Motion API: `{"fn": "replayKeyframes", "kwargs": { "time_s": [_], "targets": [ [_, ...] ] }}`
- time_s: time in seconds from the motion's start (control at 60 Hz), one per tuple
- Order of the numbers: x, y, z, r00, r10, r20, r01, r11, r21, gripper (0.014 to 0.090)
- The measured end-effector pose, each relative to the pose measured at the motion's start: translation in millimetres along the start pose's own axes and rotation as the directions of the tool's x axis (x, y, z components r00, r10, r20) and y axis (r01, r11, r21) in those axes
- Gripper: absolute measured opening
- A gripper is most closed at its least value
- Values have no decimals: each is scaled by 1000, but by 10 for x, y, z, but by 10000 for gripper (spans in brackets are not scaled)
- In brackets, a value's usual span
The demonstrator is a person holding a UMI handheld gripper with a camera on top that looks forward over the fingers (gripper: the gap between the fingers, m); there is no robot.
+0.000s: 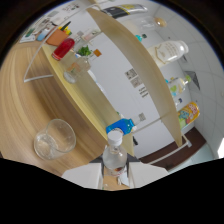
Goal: Make me a cup of Mojito.
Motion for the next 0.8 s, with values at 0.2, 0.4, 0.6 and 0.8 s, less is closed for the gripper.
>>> {"fn": "replayKeyframes", "kwargs": {
  "time_s": [0.2,0.4,0.6,0.8],
  "targets": [
    [101,-247,35,884,-446,-139,456,889,51,341],
    [79,-363,59,677,-708,-200,725,689,15,342],
    [46,-488,107,468,-853,-230,877,481,-3,340],
    [-8,-553,118,402,-885,-236,912,409,21,343]
  ]
}}
